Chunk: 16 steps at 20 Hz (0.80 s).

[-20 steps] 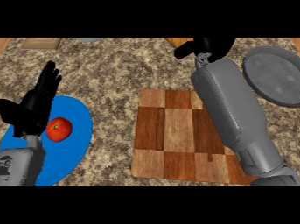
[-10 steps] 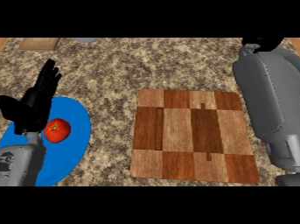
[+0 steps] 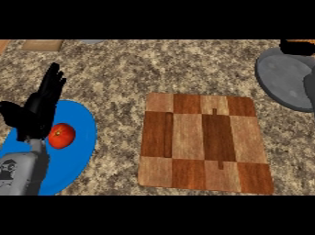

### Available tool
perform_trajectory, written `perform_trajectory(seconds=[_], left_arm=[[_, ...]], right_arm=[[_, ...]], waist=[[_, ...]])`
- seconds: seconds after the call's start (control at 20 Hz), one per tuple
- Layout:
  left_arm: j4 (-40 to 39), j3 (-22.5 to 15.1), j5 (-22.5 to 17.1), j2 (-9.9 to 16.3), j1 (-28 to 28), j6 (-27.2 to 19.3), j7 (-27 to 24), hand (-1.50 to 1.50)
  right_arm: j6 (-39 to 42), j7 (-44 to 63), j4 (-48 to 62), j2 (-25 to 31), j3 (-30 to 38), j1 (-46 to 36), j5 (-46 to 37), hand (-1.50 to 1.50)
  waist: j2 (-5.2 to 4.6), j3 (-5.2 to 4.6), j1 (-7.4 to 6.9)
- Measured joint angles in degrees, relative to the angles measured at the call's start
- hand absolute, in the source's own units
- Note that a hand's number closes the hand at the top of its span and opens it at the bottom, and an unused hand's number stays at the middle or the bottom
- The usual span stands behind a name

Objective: Pick the croissant from the cutting board and place it in the pan

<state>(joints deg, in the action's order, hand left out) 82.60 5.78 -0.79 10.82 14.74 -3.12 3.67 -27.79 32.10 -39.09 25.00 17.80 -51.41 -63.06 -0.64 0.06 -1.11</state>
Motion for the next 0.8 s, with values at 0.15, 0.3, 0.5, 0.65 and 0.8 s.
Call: perform_trajectory(seconds=[0.15,0.3,0.5,0.65,0.8], left_arm=[[0.6,-0.3,-0.2,-0.1,-0.6,0.4,-0.2,0.00],[1.7,-1.2,0.4,-0.6,0.1,-0.1,1.5,0.00],[1.5,-1.8,1.1,-1.2,0.5,-0.5,0.7,0.00],[0.7,-1.4,0.7,-1.1,0.9,0.0,0.2,0.00],[0.5,-1.5,0.8,-1.2,1.0,0.1,-0.2,0.00]], right_arm=[[-3.1,-4.6,5.7,4.2,2.2,1.3,0.7,1.50],[-5.8,-9.4,11.5,7.0,4.6,1.5,2.5,1.50],[-9.7,-14.7,17.3,9.2,7.6,2.2,4.7,1.50],[-10.0,-19.2,19.8,9.7,10.9,2.7,8.5,-1.50],[-6.0,-21.3,22.6,9.9,14.2,2.2,12.5,-1.50]], waist=[[-0.18,0.05,-0.54],[-0.34,0.12,-0.99],[-0.79,0.20,-1.80],[-0.99,0.29,-1.97],[-1.08,0.35,-2.27]])
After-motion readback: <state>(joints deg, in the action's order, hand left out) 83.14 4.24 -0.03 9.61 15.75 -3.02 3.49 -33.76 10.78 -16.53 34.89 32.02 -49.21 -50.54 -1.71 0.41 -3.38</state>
